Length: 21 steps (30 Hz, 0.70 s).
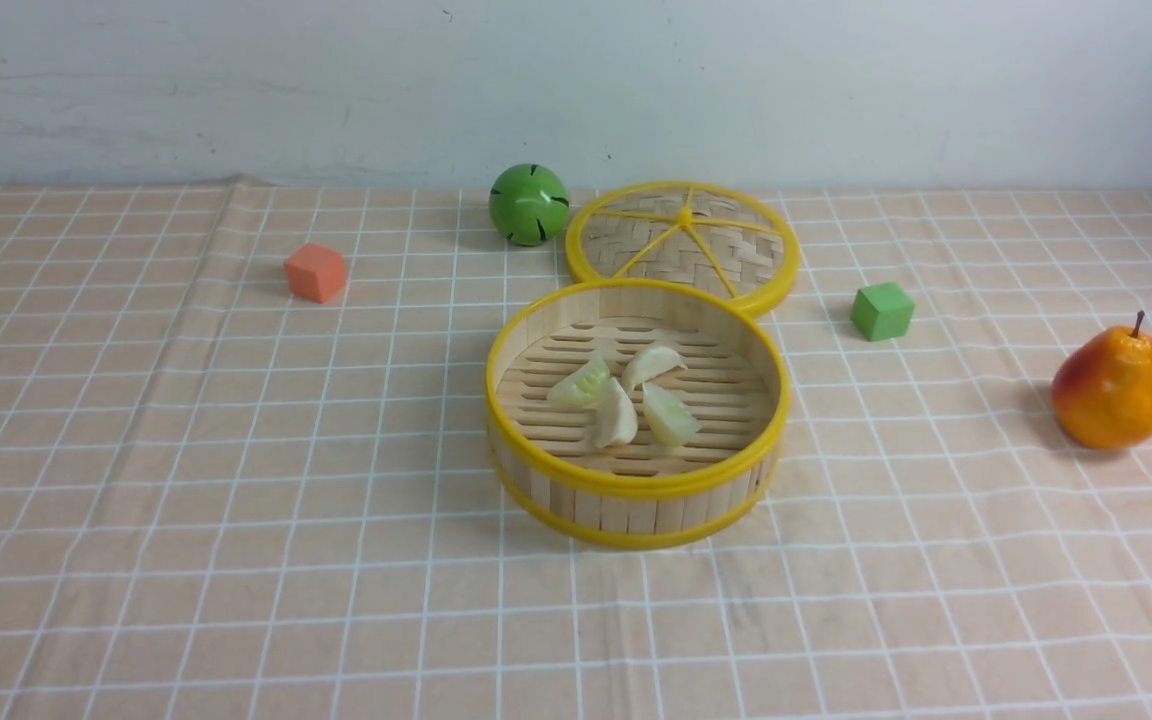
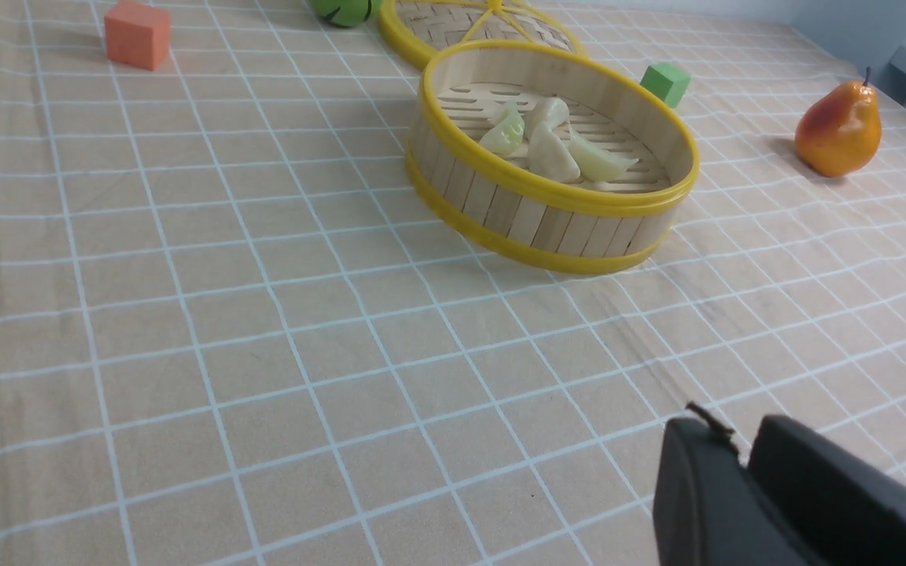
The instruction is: Put the dumplings into the steamer on the table with the brown tablecloth.
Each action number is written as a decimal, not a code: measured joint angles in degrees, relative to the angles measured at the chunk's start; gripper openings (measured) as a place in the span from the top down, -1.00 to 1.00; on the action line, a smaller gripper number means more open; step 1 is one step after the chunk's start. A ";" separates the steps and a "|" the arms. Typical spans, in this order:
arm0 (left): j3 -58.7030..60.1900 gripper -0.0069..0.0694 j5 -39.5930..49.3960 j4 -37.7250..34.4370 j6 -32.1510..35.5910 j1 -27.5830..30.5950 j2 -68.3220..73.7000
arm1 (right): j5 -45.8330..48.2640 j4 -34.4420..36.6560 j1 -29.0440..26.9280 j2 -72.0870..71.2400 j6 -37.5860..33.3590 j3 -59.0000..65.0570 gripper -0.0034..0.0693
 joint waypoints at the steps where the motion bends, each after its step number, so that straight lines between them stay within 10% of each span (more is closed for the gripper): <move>1: 0.68 0.58 -0.94 0.00 0.00 0.00 0.00 | 0.00 0.00 0.00 0.00 0.00 0.00 0.93; 8: 6.54 0.72 -13.80 0.00 -0.17 4.07 0.00 | 0.00 0.07 0.00 0.00 0.00 0.00 0.91; 21: 21.24 0.86 -33.25 -0.25 -0.17 30.87 0.00 | 0.00 0.14 0.00 0.00 0.00 0.00 0.86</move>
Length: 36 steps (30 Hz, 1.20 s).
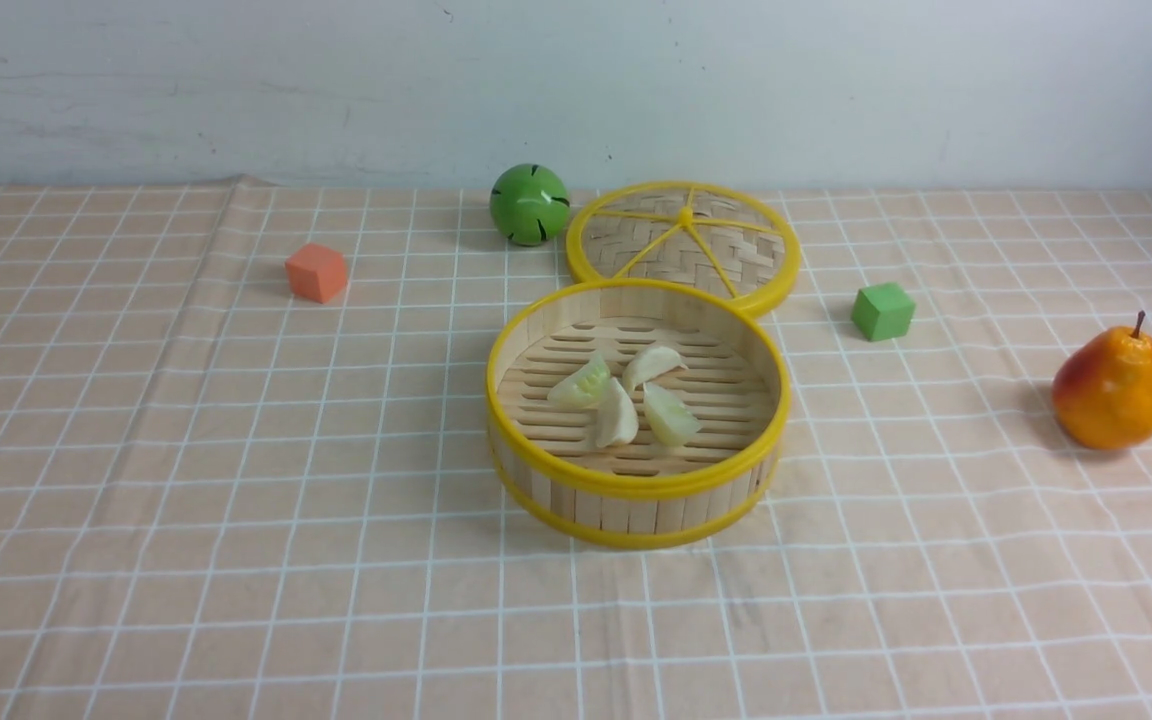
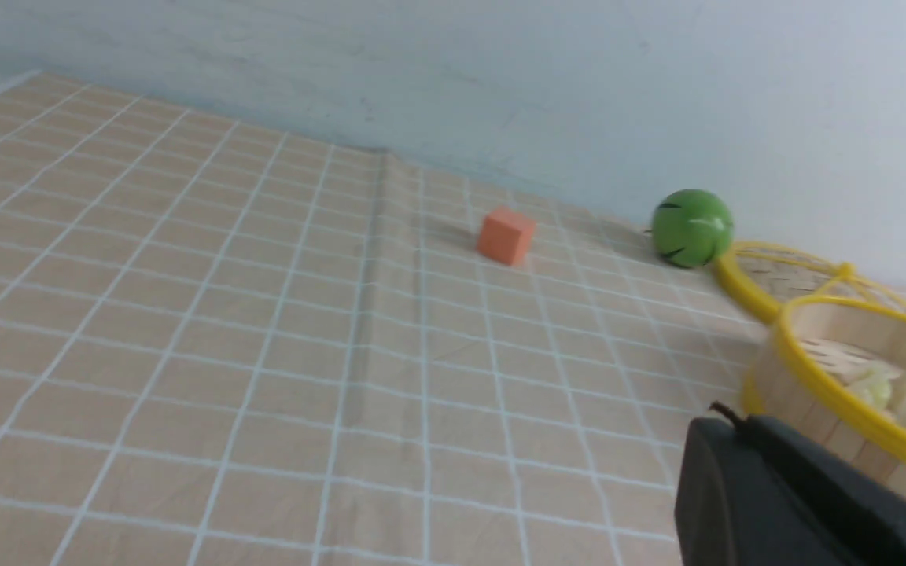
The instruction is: Put the dumplings into the steamer on the table with the brown tablecloth.
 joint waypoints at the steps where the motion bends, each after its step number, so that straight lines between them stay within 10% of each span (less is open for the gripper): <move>1: 0.52 0.86 0.00 0.05 0.00 0.63 -0.11 | 0.00 0.00 0.00 0.00 0.00 0.00 0.86; 36: 1.85 0.86 15.10 0.22 0.17 1.68 -2.71 | 0.00 0.07 0.00 -0.02 0.00 0.00 0.73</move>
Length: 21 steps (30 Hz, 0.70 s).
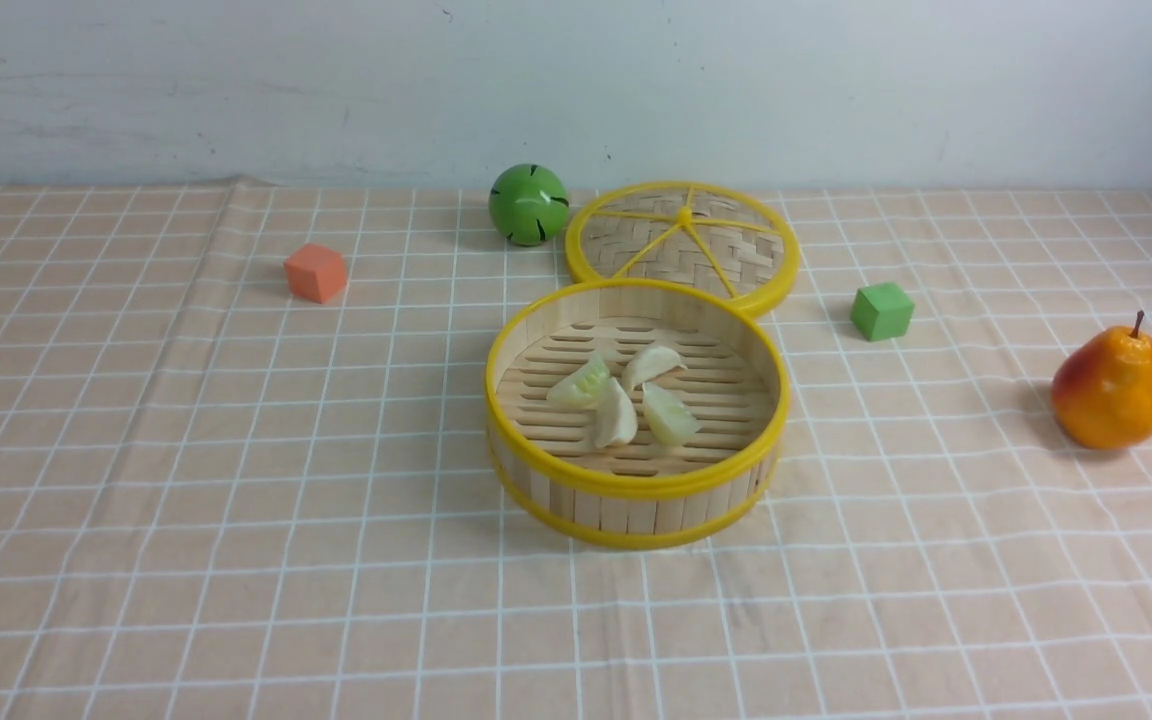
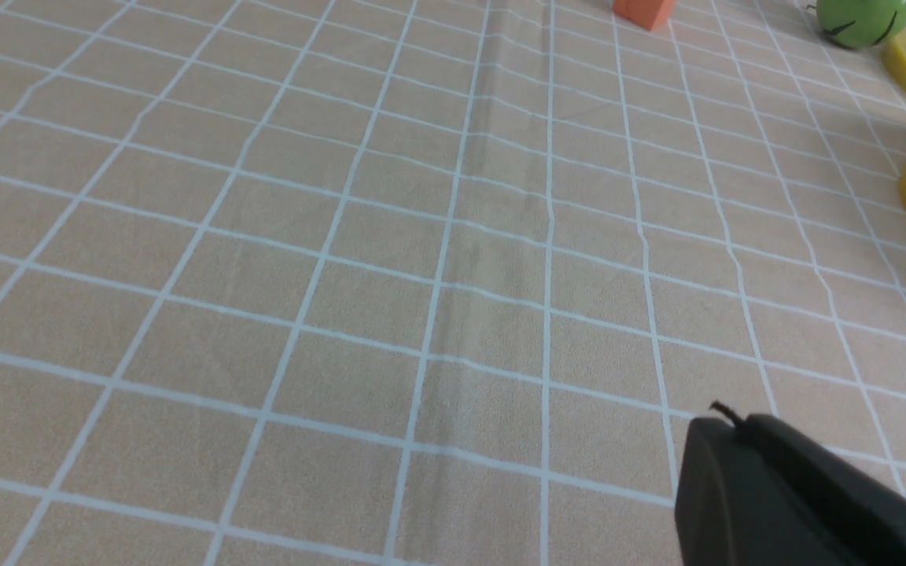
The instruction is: Put the dumplings into the steamer on the table with the brown tablecloth.
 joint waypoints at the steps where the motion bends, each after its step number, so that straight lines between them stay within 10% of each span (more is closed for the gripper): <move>1: 0.00 0.86 0.00 0.00 0.00 0.00 0.00 | 0.00 0.00 0.00 0.00 0.00 0.00 0.72; 21: 0.00 0.86 0.37 0.00 0.00 0.00 0.00 | 0.00 0.00 0.00 0.00 0.00 0.00 0.65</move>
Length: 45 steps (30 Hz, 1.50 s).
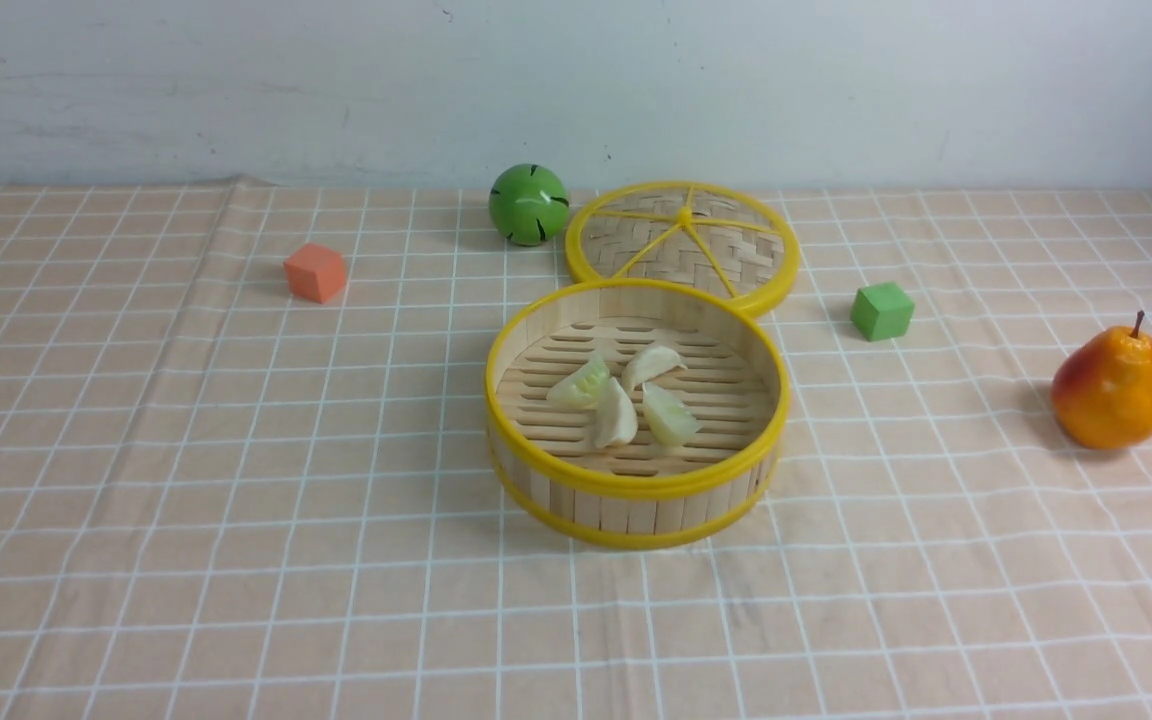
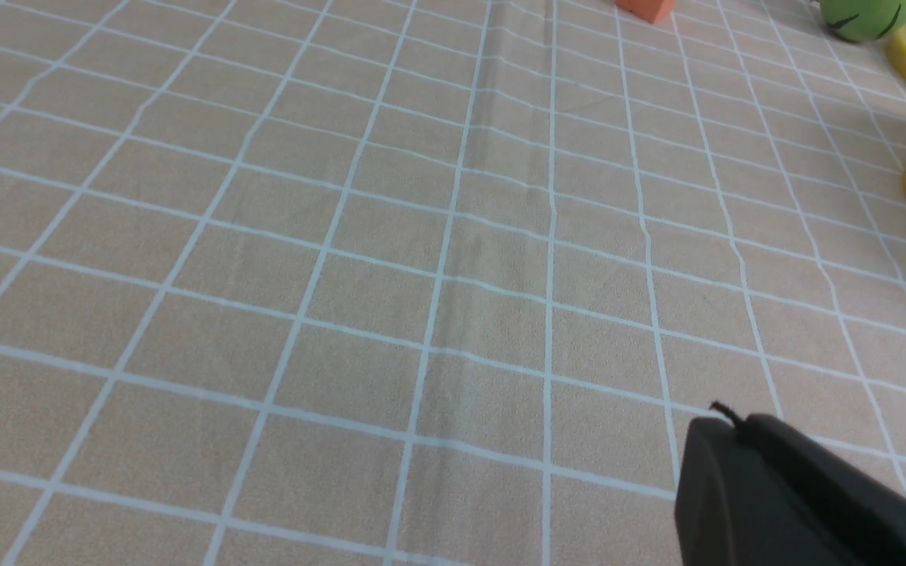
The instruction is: Put the dumplings into the steamer on the table with the brown tablecloth.
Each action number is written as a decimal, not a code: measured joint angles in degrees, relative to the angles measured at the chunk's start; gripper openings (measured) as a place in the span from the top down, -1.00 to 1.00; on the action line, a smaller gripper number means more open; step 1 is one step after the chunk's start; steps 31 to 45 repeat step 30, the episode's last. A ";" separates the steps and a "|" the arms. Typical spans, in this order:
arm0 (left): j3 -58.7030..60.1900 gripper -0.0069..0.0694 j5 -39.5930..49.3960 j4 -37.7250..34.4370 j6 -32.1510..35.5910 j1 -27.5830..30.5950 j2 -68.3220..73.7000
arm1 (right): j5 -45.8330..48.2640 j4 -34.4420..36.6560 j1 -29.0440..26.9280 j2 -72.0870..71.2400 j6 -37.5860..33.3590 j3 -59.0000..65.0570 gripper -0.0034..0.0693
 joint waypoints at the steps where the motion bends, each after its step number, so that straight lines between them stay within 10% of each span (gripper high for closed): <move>1: 0.00 0.86 0.00 0.00 0.00 0.00 0.00 | 0.00 0.00 0.00 0.00 0.00 0.00 0.65; 45: 0.00 0.85 0.16 0.00 -0.11 0.00 0.00 | 0.00 0.00 0.00 0.00 0.00 0.00 0.55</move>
